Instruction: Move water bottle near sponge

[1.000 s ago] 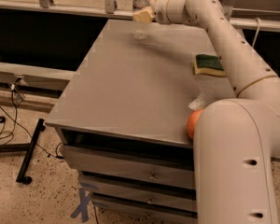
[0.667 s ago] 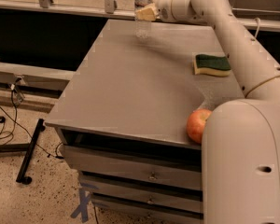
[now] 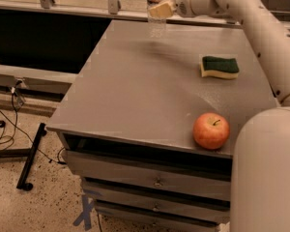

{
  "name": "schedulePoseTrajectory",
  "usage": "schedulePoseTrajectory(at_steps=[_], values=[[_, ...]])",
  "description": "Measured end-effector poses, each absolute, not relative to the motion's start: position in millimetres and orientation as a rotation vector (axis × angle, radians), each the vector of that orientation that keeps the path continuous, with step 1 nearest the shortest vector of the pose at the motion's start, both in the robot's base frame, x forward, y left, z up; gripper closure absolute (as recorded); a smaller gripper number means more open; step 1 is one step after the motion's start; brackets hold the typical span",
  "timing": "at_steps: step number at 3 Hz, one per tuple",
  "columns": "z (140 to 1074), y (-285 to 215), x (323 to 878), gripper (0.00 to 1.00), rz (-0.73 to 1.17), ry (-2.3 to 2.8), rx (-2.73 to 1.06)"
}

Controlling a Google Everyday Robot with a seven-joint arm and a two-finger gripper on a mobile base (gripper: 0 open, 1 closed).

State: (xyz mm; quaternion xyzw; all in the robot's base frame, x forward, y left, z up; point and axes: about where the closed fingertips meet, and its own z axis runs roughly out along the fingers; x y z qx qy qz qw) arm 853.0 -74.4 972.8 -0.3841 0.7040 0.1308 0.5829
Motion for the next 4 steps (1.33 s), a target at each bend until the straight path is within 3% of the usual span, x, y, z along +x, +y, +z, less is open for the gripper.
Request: schedulePoseTrajectory(at_steps=[4], values=[[948,-184,795,1.0,0.285,1.823,-0.7]])
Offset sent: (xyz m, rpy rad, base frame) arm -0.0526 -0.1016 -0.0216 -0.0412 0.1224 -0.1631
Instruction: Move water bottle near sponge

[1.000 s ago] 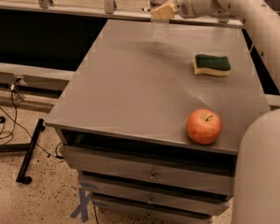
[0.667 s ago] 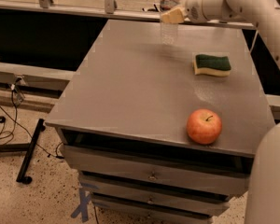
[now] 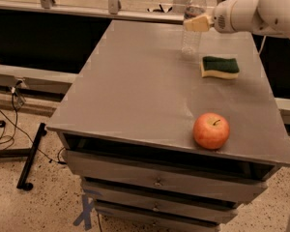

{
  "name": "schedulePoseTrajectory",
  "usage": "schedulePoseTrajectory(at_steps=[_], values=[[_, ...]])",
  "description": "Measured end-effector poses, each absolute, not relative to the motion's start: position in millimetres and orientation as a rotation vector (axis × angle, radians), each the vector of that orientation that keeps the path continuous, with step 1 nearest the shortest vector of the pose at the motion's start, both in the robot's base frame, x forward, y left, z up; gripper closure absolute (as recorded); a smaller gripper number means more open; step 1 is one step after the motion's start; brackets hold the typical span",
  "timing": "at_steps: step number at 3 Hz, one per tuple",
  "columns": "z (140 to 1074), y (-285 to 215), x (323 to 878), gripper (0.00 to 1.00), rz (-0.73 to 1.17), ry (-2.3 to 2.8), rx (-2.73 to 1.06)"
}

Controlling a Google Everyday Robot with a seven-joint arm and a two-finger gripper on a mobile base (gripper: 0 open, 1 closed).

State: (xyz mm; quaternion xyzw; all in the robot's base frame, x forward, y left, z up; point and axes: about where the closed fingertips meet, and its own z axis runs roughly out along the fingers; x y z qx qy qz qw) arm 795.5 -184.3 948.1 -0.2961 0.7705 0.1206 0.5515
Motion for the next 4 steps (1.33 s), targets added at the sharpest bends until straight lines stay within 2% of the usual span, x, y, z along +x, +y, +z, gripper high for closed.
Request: schedulePoseTrajectory(at_steps=[3,4], values=[[934,-210,772,1.0,0.325,1.871,-0.613],[928,-209,769,0.82,0.337,1.884,-0.617]])
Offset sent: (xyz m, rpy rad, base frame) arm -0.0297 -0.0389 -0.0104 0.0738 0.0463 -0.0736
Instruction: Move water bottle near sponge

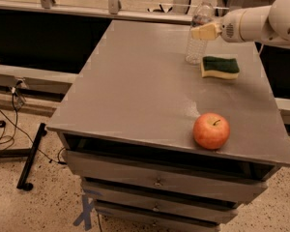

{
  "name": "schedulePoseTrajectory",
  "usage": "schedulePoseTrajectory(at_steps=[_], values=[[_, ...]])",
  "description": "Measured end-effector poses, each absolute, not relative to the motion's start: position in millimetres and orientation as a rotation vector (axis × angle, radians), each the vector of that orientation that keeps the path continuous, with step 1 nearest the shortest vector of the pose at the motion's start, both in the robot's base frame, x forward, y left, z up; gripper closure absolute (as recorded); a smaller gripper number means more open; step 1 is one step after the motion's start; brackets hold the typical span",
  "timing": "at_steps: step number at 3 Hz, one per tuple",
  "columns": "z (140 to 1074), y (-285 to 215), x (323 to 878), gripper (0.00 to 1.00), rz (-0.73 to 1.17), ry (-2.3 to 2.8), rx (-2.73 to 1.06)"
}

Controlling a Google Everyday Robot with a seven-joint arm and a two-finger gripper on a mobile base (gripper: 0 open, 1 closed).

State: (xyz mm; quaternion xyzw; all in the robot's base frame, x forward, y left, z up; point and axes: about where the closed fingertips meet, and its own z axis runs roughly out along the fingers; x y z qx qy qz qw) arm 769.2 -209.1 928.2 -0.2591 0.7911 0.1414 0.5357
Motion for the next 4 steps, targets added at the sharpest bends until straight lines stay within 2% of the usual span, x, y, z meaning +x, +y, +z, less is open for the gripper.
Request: schedulePoseTrajectory(at_steps=[3,4], values=[[920.4,-203.3,766.0,0.13,0.349,1.882,-0.647],[918.7,-202.4,763.9,0.0,0.353,1.88,-0.65]])
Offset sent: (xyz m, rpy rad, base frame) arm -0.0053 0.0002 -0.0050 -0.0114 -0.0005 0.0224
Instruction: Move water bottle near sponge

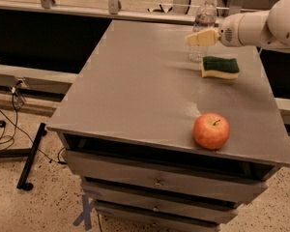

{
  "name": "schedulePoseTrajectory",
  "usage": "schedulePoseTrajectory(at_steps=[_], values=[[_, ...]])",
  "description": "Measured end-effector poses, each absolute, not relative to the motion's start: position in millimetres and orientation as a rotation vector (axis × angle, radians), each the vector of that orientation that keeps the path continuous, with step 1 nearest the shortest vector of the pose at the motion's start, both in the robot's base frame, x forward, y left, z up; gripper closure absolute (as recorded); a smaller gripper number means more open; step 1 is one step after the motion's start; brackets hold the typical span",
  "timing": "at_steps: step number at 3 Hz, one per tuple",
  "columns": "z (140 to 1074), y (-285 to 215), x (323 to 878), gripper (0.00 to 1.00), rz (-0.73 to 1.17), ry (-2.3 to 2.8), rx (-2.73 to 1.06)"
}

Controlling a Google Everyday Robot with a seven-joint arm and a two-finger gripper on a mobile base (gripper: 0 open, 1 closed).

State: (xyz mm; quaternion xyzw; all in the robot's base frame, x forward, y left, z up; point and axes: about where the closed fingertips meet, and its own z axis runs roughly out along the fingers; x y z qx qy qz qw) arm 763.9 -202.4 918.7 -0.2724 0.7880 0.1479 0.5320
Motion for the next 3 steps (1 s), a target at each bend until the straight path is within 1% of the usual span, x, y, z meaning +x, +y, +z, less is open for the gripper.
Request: schedulePoseTrajectory(at_steps=[1,2,3], values=[[919,-206,759,0.0,0.349,1.877,-0.646],[917,-226,748,0.0,0.32,1.857,-0.626],[916,-268,731,0.0,0.274,1.785,-0.562]])
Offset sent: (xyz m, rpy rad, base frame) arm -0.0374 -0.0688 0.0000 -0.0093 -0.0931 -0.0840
